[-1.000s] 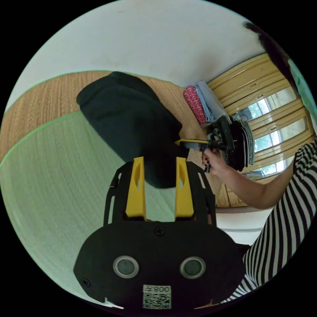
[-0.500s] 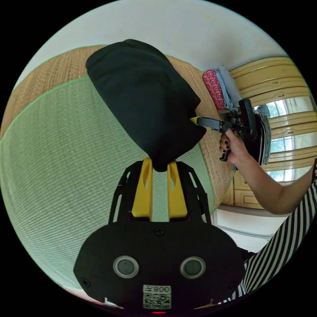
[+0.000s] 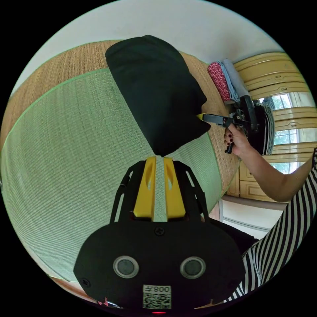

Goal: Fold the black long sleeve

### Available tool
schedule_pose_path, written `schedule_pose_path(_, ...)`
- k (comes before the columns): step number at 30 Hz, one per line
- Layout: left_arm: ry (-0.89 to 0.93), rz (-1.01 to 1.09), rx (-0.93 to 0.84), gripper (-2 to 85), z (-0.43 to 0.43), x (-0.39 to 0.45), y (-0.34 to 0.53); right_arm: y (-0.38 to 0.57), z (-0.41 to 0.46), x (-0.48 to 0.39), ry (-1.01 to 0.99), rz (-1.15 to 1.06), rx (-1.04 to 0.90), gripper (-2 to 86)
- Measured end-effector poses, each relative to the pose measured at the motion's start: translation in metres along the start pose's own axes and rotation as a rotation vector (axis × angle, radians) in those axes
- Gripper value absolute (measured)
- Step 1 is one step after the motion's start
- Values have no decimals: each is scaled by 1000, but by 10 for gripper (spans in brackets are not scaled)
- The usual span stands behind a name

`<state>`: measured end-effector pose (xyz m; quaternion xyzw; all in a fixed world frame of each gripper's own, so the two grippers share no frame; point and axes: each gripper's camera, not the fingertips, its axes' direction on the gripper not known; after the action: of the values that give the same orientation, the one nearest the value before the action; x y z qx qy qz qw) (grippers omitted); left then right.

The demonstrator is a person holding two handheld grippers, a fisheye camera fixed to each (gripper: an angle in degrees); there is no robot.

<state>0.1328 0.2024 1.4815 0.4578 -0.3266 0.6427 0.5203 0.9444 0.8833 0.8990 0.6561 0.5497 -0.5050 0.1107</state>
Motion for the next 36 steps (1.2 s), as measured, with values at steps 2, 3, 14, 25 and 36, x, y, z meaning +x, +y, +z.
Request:
schedule_pose_path(2,-12,18,61,16,-13,8,8,-2,1,2,-17,17,7,0)
schedule_pose_path(3,5,44,108,10,-19,13,8,-4,3,3,-19,19,9,0)
schedule_pose_path(14,0,159,38,0,51,38,-9,-39,-37,-24,25,-95,186,-1)
schedule_pose_path(25,-30,212,30,4,88,72,29,-144,53,16,78,-159,-2,1)
schedule_pose_path(36,167,370,76,94,116,148,79,-93,21,106,-232,60,86,44)
